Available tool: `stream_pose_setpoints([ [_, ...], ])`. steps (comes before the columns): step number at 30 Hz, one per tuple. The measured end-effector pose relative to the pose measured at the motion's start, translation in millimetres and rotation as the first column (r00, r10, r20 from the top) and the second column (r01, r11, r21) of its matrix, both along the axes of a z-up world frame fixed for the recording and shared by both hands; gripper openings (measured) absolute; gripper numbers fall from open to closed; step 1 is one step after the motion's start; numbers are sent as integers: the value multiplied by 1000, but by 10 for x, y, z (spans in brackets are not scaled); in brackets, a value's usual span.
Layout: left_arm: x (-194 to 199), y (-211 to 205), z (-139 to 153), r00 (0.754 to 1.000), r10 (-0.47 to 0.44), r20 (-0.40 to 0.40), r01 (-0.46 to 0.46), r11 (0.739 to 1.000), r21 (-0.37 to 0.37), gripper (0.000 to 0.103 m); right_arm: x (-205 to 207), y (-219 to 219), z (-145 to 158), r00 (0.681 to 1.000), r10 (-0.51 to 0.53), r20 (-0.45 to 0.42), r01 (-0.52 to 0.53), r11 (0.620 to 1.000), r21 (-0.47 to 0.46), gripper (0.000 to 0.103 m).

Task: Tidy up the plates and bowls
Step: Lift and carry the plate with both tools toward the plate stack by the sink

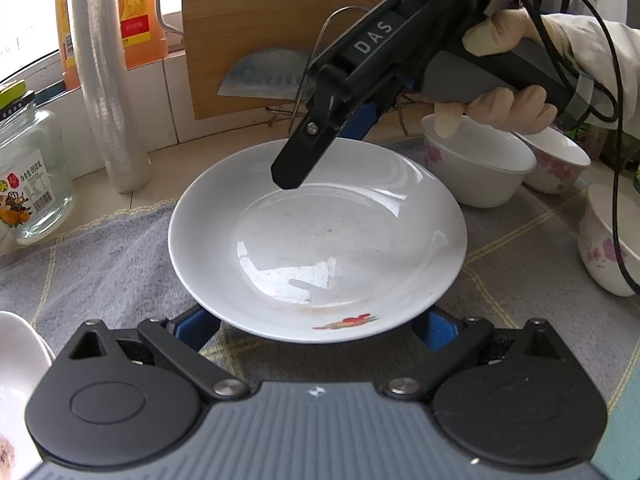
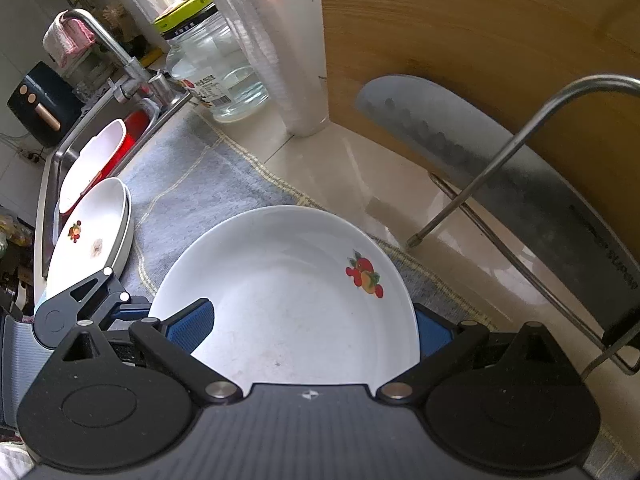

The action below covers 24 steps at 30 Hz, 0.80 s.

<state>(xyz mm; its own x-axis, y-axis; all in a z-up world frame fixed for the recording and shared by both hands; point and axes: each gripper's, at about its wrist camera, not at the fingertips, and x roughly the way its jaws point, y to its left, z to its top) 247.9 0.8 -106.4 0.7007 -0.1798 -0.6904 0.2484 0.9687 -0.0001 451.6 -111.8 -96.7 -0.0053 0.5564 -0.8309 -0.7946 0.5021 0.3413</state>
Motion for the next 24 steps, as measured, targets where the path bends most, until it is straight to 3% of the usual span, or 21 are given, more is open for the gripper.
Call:
stream_pose_setpoints([
  [24, -384, 61, 304, 999, 50, -14, -50, 999, -6, 100, -527, 75, 380, 997, 59, 40, -61, 997, 39, 103],
])
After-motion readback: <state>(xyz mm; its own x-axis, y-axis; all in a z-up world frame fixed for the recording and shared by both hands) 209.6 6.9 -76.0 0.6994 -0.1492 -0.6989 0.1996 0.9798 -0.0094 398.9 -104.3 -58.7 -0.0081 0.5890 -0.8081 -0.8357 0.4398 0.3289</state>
